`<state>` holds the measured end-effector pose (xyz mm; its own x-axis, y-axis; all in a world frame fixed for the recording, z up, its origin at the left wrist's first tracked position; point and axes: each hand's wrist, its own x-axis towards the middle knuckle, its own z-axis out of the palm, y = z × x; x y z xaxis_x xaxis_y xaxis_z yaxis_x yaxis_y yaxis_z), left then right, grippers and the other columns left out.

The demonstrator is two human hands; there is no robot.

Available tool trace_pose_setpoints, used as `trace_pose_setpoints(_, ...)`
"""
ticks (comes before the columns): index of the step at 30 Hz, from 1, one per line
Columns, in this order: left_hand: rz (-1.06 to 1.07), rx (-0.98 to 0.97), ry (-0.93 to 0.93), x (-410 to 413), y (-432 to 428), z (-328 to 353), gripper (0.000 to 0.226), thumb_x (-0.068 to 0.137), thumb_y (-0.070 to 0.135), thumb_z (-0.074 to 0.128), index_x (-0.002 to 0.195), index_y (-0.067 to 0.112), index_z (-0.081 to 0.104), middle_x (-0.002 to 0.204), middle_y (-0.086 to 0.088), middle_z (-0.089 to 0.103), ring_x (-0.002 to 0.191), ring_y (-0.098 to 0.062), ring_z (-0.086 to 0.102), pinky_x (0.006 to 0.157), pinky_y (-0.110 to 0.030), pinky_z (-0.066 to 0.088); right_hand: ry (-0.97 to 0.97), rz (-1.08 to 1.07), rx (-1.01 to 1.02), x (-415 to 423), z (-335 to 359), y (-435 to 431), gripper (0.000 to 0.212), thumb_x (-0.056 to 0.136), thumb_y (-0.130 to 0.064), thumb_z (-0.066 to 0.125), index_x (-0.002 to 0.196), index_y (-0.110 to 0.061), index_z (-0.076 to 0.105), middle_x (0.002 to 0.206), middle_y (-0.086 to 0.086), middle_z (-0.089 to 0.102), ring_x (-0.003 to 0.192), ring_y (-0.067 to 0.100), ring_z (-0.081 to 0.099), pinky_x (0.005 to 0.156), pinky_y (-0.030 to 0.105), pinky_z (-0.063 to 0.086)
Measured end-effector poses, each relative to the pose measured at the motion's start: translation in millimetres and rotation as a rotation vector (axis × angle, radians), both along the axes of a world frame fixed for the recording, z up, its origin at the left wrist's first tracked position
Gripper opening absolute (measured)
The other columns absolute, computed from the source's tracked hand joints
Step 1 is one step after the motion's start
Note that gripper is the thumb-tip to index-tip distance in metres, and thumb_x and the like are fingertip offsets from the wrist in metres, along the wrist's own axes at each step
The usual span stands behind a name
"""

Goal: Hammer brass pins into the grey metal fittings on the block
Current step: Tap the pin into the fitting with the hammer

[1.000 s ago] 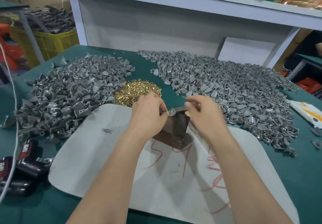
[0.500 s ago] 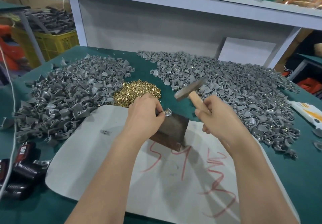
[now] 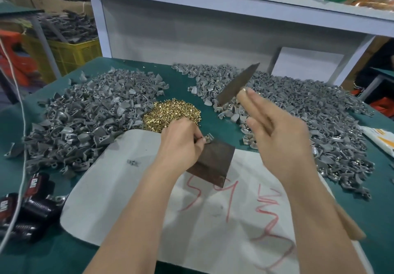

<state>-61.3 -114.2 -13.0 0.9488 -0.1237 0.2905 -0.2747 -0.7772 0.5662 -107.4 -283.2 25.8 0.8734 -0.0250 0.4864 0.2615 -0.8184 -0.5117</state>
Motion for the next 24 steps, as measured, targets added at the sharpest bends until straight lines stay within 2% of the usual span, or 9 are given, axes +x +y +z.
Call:
trace_pose_setpoints(3, 0.019, 0.005, 0.020, 1.0, 1.5, -1.4, 0.011, 0.085, 0.015, 0.065, 0.076, 0.014, 0.071, 0.081, 0.002, 0.053, 0.093, -0.029, 0.056, 0.086, -0.042, 0.046, 0.193, 0.053, -0.227, -1.8, -4.0, 3.8, 0.052, 0.092, -0.023, 0.055, 0.131, -0.053, 0.042, 0.129, -0.024, 0.055, 0.117, 0.013, 0.057, 0.099, 0.035, 0.046)
trace_pose_setpoints(5, 0.020, -0.001, 0.018, 0.4, 1.1, -1.0, 0.009, 0.085, 0.016, 0.065, 0.078, 0.016, 0.072, 0.082, 0.004, 0.051, 0.094, -0.028, 0.056, 0.086, -0.042, 0.046, 0.152, -0.024, -0.293, -3.8, -7.4, 5.5, 0.051, 0.092, -0.024, 0.056, 0.132, -0.054, 0.042, 0.121, -0.015, 0.063, 0.107, 0.018, 0.060, 0.089, 0.034, 0.049)
trace_pose_setpoints(7, 0.015, -0.011, 0.015, 0.3, -0.3, -0.8, 0.014, 0.086, 0.018, 0.066, 0.075, 0.012, 0.072, 0.079, 0.000, 0.057, 0.090, -0.029, 0.057, 0.083, -0.042, 0.048, -0.013, -0.051, -0.138, -6.7, -2.9, 5.3, 0.052, 0.092, -0.023, 0.056, 0.132, -0.054, 0.041, 0.119, -0.012, 0.064, 0.105, 0.017, 0.061, 0.090, 0.036, 0.050)
trace_pose_setpoints(9, 0.022, -0.025, 0.021, 2.0, -0.7, -1.6, 0.017, 0.086, 0.017, 0.066, 0.072, 0.010, 0.072, 0.079, -0.003, 0.063, 0.088, -0.030, 0.059, 0.082, -0.042, 0.049, -0.024, 0.027, -0.034, -2.9, 1.0, 1.6, 0.053, 0.092, -0.022, 0.055, 0.133, -0.053, 0.040, 0.124, -0.015, 0.062, 0.112, 0.015, 0.060, 0.097, 0.039, 0.048)
trace_pose_setpoints(13, 0.015, -0.050, -0.002, 0.6, 0.9, -3.3, 0.013, 0.085, 0.017, 0.067, 0.076, 0.010, 0.073, 0.083, -0.002, 0.057, 0.090, -0.030, 0.058, 0.081, -0.042, 0.049, 0.212, 0.051, -0.301, -4.5, -6.7, 4.1, 0.054, 0.090, -0.025, 0.057, 0.129, -0.059, 0.040, 0.116, -0.014, 0.065, 0.104, 0.018, 0.062, 0.088, 0.036, 0.050)
trace_pose_setpoints(17, 0.000, -0.055, 0.003, 1.2, -0.1, -2.4, 0.017, 0.086, 0.016, 0.066, 0.073, 0.008, 0.072, 0.081, -0.008, 0.067, 0.086, -0.032, 0.060, 0.080, -0.042, 0.051, -0.031, 0.032, 0.029, -1.4, -5.0, 4.5, 0.054, 0.092, -0.017, 0.056, 0.130, -0.053, 0.043, 0.126, -0.022, 0.058, 0.116, 0.008, 0.057, 0.101, 0.034, 0.045)
trace_pose_setpoints(19, 0.013, -0.062, 0.022, 1.2, 0.4, -2.6, 0.015, 0.085, 0.015, 0.066, 0.072, 0.009, 0.071, 0.080, -0.006, 0.067, 0.085, -0.030, 0.061, 0.081, -0.042, 0.051, 0.089, 0.055, -0.095, 0.4, -5.2, 1.1, 0.055, 0.092, -0.020, 0.056, 0.130, -0.056, 0.040, 0.127, -0.019, 0.059, 0.117, 0.012, 0.057, 0.100, 0.034, 0.046)
trace_pose_setpoints(21, 0.032, -0.041, 0.038, 0.3, 1.4, -1.3, 0.019, 0.084, 0.014, 0.066, 0.065, 0.015, 0.065, 0.077, -0.001, 0.063, 0.085, -0.027, 0.060, 0.080, -0.040, 0.051, 0.244, 0.039, -0.305, -1.3, -12.0, -3.3, 0.053, 0.091, -0.024, 0.057, 0.130, -0.056, 0.041, 0.120, -0.015, 0.064, 0.106, 0.018, 0.062, 0.086, 0.030, 0.050)
trace_pose_setpoints(24, 0.036, -0.006, 0.051, 0.3, 2.5, 0.5, 0.031, 0.085, 0.016, 0.065, 0.057, 0.022, 0.055, 0.072, 0.002, 0.059, 0.082, -0.026, 0.059, 0.077, -0.038, 0.050, 0.226, -0.002, -0.228, -0.4, -10.8, -5.8, 0.051, 0.091, -0.024, 0.057, 0.130, -0.054, 0.043, 0.118, -0.015, 0.065, 0.104, 0.017, 0.063, 0.087, 0.031, 0.050)
